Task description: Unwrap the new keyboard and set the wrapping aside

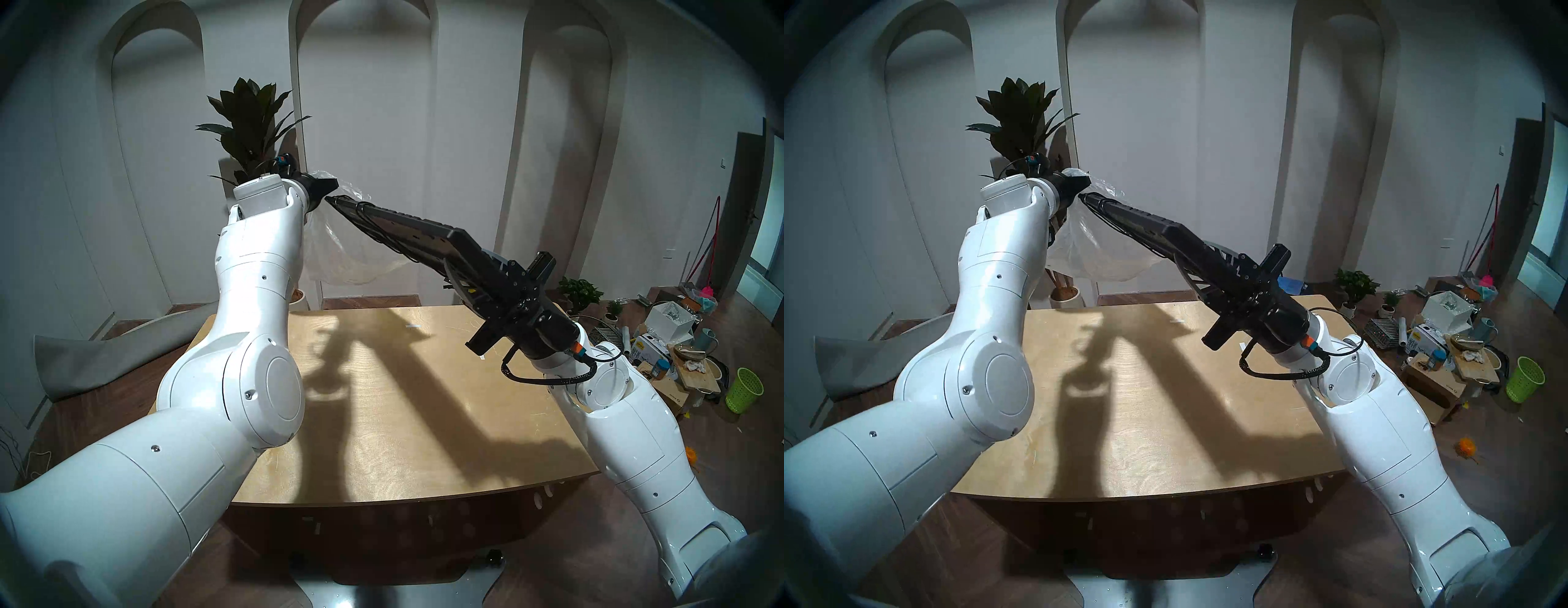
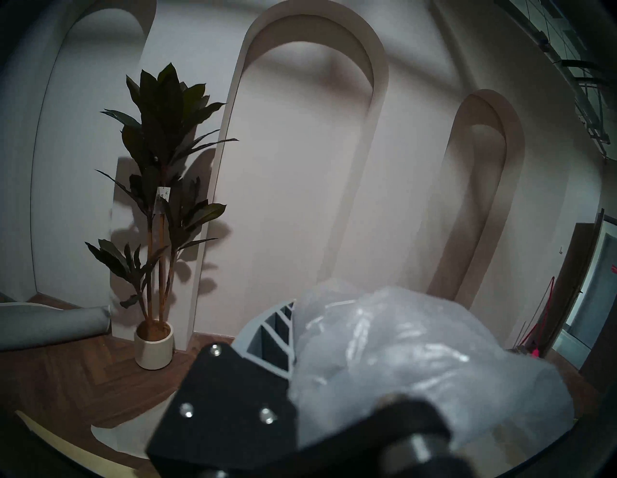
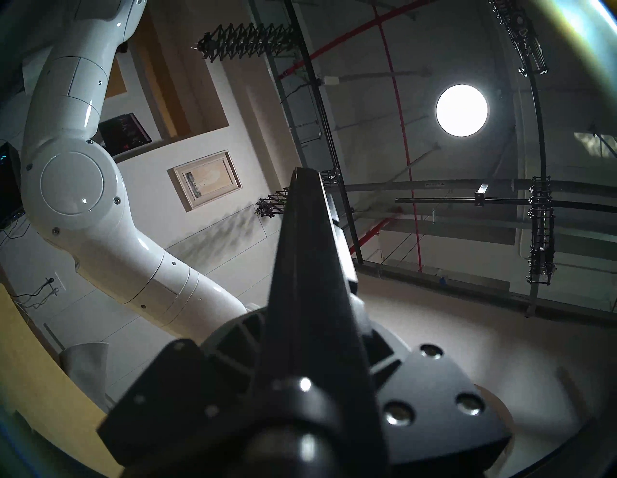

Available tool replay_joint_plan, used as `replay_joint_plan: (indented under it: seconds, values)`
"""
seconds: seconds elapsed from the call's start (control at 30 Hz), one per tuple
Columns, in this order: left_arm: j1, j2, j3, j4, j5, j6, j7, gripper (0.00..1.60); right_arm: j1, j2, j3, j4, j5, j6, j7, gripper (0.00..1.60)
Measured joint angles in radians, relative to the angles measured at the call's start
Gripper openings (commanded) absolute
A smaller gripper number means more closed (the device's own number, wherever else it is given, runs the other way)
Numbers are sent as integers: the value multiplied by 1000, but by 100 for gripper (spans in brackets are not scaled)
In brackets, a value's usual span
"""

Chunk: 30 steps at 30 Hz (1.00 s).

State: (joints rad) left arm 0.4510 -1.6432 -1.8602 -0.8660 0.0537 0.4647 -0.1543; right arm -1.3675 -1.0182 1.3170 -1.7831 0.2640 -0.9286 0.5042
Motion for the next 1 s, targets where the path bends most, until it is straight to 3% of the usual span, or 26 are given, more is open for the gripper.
replay_joint_plan:
  seconds: [0.47,0.8,1.0]
  values:
    - [-98,54,-9,14,-25,-31,58,0,-18,21,24,-29,29,3,-11,0]
    - [-170,101,-39,109,-39,-53,94,0,-57,22,35,-57,51,6,-24,0]
    - [-199,135,-66,167,-50,-69,107,0,-94,41,82,-64,63,7,-39,0]
